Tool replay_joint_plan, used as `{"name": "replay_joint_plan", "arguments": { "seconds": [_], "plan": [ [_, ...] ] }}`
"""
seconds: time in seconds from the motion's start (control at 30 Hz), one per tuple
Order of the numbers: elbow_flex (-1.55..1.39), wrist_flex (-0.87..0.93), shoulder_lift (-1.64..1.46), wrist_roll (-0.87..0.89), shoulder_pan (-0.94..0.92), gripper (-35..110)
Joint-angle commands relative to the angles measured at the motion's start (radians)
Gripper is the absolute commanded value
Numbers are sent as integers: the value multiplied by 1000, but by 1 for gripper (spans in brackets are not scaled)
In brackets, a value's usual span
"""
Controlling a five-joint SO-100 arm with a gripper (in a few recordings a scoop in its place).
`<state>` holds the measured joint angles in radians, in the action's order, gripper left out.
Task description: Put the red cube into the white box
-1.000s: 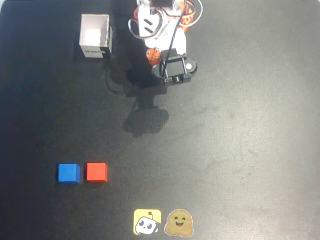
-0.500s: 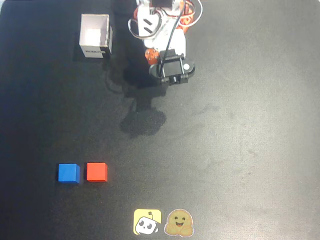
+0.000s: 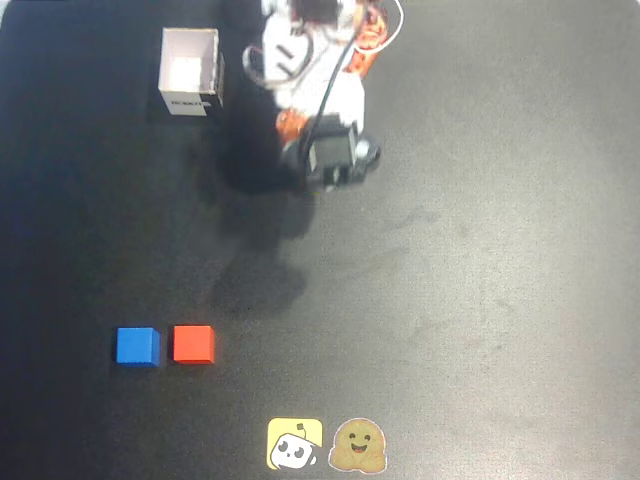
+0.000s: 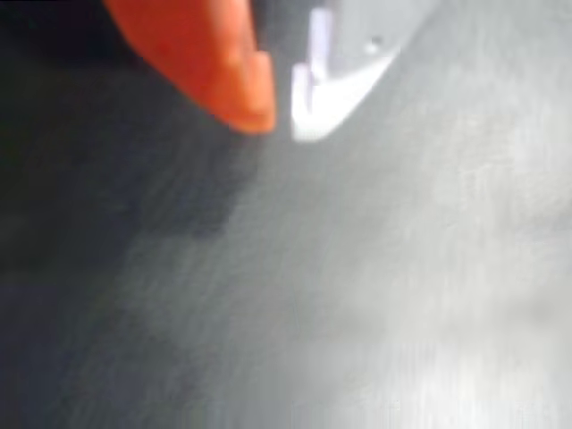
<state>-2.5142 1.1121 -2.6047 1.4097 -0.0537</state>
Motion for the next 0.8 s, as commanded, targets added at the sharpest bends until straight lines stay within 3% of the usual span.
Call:
{"name": "replay_joint_plan", "arguments": {
  "seconds": [0.0, 0.77],
  "plan": [
    [172, -23, 167, -6, -28, 0],
    [795, -104, 980, -89, -334, 2]
  ]
}}
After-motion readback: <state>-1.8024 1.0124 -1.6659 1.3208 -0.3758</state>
